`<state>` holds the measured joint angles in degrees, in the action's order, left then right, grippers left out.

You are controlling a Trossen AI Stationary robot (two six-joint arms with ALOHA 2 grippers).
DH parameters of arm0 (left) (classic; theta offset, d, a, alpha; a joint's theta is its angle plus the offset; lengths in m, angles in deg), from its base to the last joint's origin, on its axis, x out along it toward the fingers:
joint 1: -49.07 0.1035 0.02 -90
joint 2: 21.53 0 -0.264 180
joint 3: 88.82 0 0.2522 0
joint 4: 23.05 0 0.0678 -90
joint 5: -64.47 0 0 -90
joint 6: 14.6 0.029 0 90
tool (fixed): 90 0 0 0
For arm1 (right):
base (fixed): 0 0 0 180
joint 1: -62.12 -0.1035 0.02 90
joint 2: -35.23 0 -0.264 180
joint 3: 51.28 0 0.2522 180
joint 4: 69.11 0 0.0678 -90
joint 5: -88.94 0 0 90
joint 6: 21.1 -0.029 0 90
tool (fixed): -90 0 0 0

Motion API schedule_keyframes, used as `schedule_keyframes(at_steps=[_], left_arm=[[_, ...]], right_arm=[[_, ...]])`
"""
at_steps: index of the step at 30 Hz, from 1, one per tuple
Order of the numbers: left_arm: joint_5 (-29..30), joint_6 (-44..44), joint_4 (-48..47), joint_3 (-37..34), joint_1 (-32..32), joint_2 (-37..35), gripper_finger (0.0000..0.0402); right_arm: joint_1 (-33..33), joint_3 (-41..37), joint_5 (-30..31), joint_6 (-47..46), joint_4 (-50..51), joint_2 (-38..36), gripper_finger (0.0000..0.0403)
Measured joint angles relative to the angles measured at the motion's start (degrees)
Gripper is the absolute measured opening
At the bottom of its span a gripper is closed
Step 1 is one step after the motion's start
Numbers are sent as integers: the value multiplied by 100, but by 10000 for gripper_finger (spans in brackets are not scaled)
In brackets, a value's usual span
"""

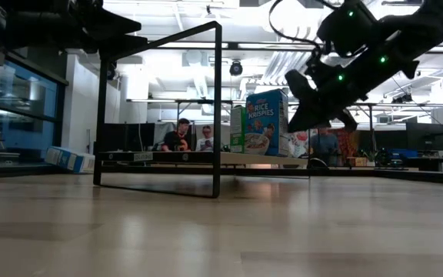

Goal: Stack cereal on shelf
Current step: Put the bottom blue cereal box on the shelf

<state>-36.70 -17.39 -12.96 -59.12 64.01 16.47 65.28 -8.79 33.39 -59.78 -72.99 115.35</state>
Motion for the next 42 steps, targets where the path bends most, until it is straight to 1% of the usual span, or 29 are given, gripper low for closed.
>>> schedule_keyframes(at_steps=[6, 9, 14, 22, 26, 29, 32, 37, 39, 42], left_arm=[[-2, 0, -2, 0, 0, -2, 198], [-2, 0, -4, 0, 2, 0, 198], [-2, 0, -2, 0, 2, 0, 198], [-2, 0, -2, 0, 2, 0, 198], [-2, 0, -2, 0, 2, 0, 198], [-1, 0, -1, 0, 2, -2, 198], [-1, 0, -3, 0, 1, 0, 198], [-1, -2, -18, 0, 1, 0, 198], [0, -2, -39, 0, 2, -2, 198], [-2, -3, -61, 0, 1, 0, 198]], right_arm=[[-18, 2, -205, -281, -159, 250, 0], [-76, 2, -315, -286, -409, 357, 0], [-239, 2, -368, -290, -785, 543, 0], [-502, 18, -505, -623, -1221, 991, 0], [-645, 319, -569, -622, -1222, 1365, 0], [-717, 761, -617, -350, -1141, 1689, 0], [-743, 1310, -621, 4, -719, 1932, 0], [-717, 2148, -449, 258, 941, 2049, 0], [-720, 2355, -433, 270, 1387, 2048, 0], [-767, 2577, -713, 312, 1808, 2006, 0]])
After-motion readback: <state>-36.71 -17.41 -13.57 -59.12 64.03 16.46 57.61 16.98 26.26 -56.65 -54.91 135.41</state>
